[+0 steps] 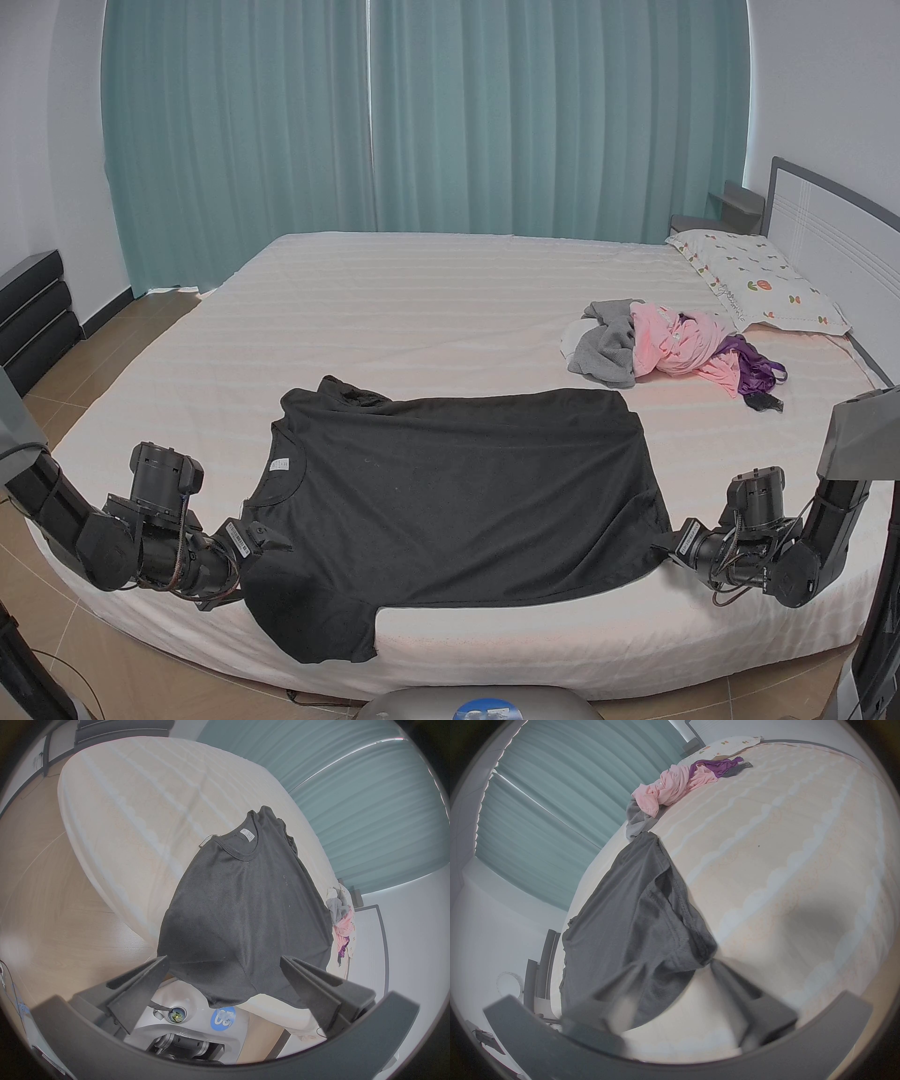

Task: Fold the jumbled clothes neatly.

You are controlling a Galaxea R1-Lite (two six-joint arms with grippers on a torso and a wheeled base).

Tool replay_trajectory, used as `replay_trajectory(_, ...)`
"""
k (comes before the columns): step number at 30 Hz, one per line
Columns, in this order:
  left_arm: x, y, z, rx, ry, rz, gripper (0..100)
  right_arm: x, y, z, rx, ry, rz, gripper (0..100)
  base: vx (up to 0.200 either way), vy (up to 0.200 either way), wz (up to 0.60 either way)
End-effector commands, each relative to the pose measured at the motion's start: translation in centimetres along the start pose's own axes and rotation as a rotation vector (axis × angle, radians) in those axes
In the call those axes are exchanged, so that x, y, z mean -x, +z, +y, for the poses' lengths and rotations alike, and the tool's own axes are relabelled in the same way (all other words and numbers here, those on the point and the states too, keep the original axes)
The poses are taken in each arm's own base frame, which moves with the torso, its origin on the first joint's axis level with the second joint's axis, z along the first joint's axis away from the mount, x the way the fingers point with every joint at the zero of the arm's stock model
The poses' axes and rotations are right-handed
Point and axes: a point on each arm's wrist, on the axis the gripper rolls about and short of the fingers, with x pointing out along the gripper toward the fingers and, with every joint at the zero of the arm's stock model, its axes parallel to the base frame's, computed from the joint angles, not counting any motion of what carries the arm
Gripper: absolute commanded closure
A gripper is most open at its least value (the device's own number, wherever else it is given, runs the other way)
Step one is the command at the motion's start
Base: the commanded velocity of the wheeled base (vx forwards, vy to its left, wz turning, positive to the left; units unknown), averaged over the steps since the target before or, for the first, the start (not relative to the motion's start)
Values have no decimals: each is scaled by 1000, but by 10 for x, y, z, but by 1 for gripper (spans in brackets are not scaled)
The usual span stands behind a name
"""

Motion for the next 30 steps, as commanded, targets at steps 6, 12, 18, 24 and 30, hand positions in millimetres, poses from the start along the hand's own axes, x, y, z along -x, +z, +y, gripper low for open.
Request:
replay_trajectory(6,-1,0,2,5,8,2,0,22,1,-2,11,-87,-32,100,0,0,0)
replay_trajectory(12,-1,0,2,4,10,2,0,41,-6,-6,33,-107,-13,100,0,0,0)
replay_trajectory(18,-1,-2,4,4,16,7,0,50,-14,-18,36,-143,14,100,0,0,0)
replay_trajectory(24,0,-3,5,4,18,10,0,58,-21,-25,57,-168,40,100,0,0,0)
replay_trajectory(30,1,-3,4,3,16,8,0,58,-20,-27,49,-168,49,100,0,0,0)
